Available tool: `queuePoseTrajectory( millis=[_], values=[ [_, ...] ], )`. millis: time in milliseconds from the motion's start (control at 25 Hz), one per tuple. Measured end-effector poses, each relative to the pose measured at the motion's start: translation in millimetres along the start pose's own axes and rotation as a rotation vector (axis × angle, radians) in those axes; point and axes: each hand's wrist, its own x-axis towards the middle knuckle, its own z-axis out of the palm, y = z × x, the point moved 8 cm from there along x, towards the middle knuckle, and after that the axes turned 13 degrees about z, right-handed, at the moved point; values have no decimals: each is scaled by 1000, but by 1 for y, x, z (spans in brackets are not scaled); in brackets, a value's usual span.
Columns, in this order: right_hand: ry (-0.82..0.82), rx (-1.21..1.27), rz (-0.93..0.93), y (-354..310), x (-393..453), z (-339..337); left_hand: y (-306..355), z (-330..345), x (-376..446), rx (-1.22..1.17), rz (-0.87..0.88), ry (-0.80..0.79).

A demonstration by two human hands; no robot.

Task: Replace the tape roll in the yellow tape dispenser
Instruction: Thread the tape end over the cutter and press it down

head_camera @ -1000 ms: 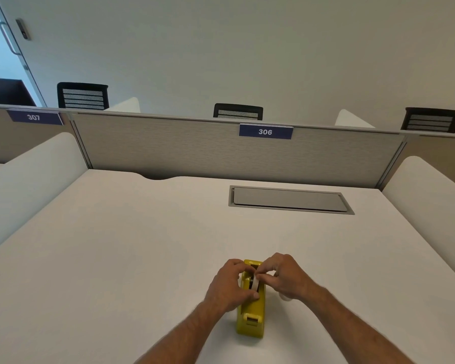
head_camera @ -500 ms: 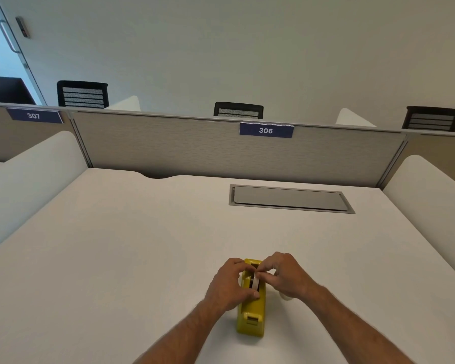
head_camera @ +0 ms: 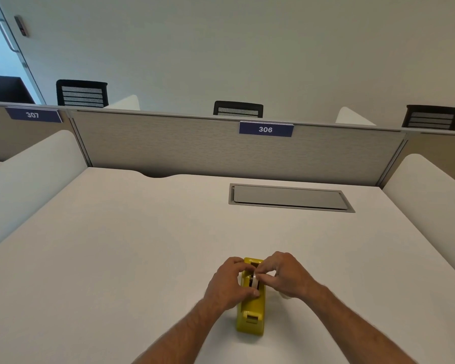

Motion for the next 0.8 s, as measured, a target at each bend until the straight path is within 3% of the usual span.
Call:
queuePoseTrajectory(
  millis=[280, 800],
  values=[
    [87, -185, -62, -6, -8, 4, 2, -1, -1, 21, 31, -7],
    [176, -146, -119, -12, -12, 3, 3, -1, -1, 1, 52, 0]
  ],
)
